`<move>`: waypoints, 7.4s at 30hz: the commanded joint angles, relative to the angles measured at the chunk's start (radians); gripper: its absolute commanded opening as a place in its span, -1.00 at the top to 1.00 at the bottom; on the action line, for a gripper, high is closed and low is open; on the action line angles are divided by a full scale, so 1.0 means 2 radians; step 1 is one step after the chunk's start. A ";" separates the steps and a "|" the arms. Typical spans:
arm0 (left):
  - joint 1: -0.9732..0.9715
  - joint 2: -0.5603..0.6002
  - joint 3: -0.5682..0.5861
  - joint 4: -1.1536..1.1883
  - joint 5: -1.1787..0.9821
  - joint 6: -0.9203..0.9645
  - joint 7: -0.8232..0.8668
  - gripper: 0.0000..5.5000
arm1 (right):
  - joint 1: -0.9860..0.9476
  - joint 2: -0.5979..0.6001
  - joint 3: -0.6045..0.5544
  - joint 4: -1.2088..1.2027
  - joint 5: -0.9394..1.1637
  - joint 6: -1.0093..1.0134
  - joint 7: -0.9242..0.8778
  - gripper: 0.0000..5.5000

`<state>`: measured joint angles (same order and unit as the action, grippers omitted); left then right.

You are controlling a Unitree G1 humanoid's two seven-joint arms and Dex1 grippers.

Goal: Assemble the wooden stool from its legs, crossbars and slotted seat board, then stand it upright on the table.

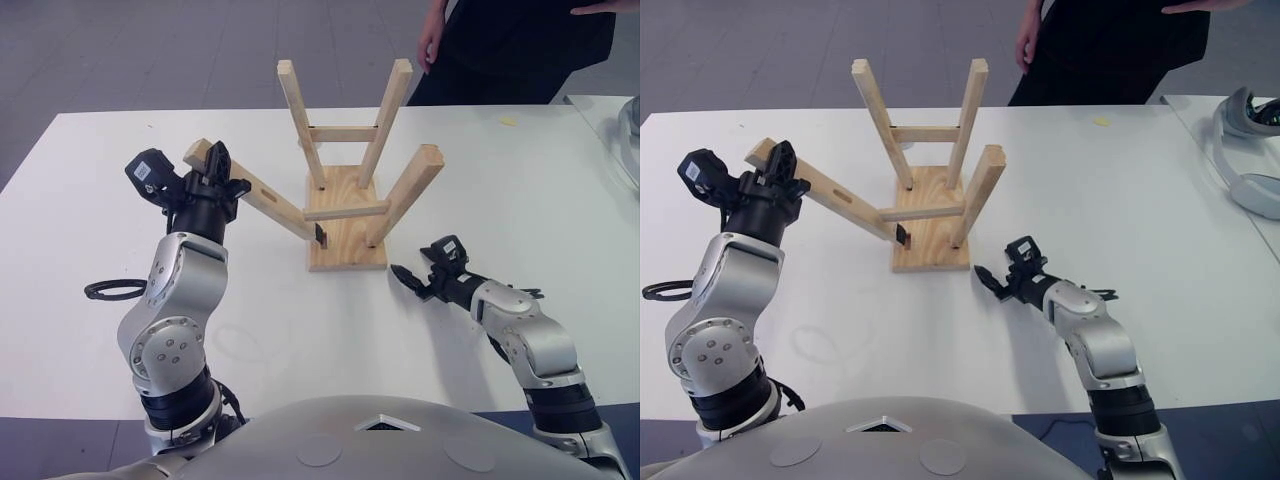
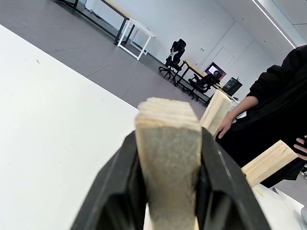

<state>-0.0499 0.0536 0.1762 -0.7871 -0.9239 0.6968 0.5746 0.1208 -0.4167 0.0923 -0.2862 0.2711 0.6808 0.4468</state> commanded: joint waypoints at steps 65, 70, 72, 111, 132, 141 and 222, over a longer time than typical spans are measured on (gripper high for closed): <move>-0.010 0.017 -0.178 0.051 0.243 0.059 -0.193 0.63 | -0.013 0.009 0.011 0.018 -0.028 -0.022 -0.004 -0.54; -0.018 0.047 -0.200 0.052 0.266 0.074 -0.215 0.63 | -0.016 0.015 0.012 0.026 -0.032 -0.029 -0.008 -0.54; -0.018 0.063 -0.215 0.054 0.271 0.087 -0.227 0.63 | -0.020 0.018 0.014 0.031 -0.035 -0.031 -0.008 -0.54; -0.307 0.179 0.203 0.242 -0.040 -0.018 -0.290 -0.54 | -0.113 0.032 -0.115 0.093 -0.045 -0.078 -0.067 -0.54; -0.035 0.098 -0.100 0.126 0.221 -0.063 -0.334 -0.54 | 0.026 0.098 -0.163 -0.203 -0.060 0.066 -0.209 -0.54; -0.062 0.072 -0.142 0.138 0.233 -0.038 -0.348 -0.54 | -0.016 0.080 -0.176 -0.172 -0.059 0.042 -0.197 -0.54; -0.158 -0.031 -0.080 0.187 0.331 -0.106 -0.293 -0.54 | -0.624 -0.273 -0.066 0.500 -0.104 -0.260 0.276 -0.54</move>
<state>-0.3516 -0.0365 0.0200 -0.4020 -0.2044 0.4863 0.0743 -1.1758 -0.9640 0.0179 0.8060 -0.0610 0.0443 0.8511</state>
